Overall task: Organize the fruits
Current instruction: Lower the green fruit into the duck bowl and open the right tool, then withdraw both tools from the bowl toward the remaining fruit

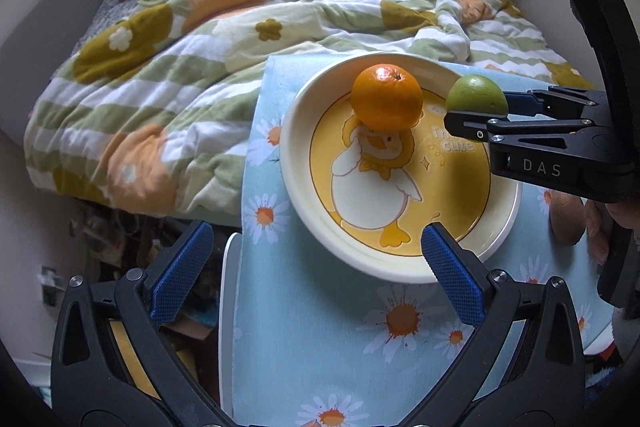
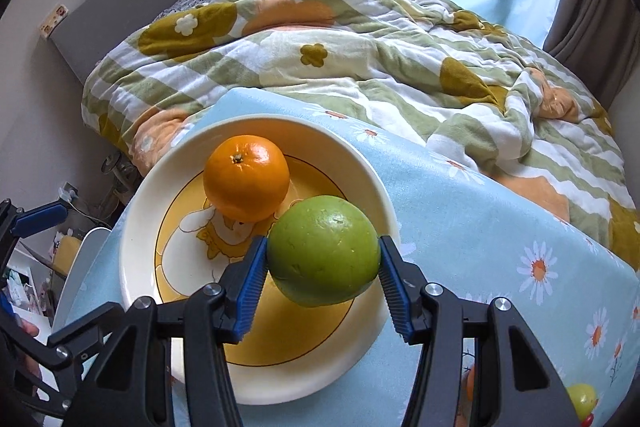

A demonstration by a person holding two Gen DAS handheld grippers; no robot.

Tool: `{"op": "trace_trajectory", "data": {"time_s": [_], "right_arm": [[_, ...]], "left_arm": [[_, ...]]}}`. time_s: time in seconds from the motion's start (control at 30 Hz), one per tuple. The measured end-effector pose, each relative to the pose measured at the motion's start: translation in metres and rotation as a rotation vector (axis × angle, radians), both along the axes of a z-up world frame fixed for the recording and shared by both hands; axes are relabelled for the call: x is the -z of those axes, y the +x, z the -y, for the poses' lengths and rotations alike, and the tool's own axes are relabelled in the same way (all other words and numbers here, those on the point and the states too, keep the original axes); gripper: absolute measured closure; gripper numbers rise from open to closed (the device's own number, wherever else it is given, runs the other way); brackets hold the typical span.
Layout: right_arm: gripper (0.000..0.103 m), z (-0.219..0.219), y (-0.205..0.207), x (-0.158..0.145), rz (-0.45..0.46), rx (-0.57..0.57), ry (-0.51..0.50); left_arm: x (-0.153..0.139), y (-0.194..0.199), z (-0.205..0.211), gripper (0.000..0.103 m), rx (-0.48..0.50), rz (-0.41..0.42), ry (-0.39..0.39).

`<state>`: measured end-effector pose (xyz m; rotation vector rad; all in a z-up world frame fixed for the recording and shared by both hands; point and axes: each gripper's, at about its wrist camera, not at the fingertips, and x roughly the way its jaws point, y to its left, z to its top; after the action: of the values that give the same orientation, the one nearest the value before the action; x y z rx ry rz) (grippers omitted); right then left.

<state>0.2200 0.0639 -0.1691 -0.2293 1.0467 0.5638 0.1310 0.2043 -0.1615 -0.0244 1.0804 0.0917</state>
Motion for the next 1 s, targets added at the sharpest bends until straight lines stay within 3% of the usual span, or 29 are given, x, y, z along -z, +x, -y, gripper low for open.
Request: {"op": "trace_trajectory", "data": {"time_s": [0.13,0.23,0.27,0.7,1.0], "right_arm": [[0.049,-0.001,0.000,0.001,0.013,-0.007,0.012],[0.008,-0.001,-0.002,-0.006,0.056,-0.005,0.011],[0.004,0.000,-0.003,-0.008,0.068,-0.006,0.017],[0.003,0.023,-0.025,-0.044,0.082,0.072,0.057],[0.003,0.048,-0.062,-0.088,0.124,0.166,0.055]], "left_arm": [[0.003,-0.005,-0.003,0.000,-0.024,-0.008,-0.015],[0.003,-0.007,-0.005,0.000,-0.028,-0.009,-0.037],[0.002,-0.008,-0.005,0.000,-0.028,-0.010,-0.041],[-0.030,-0.014,-0.001,0.000,0.033,0.024,0.017],[-0.064,-0.016,0.007,0.000,0.120,0.077,-0.022]]}}
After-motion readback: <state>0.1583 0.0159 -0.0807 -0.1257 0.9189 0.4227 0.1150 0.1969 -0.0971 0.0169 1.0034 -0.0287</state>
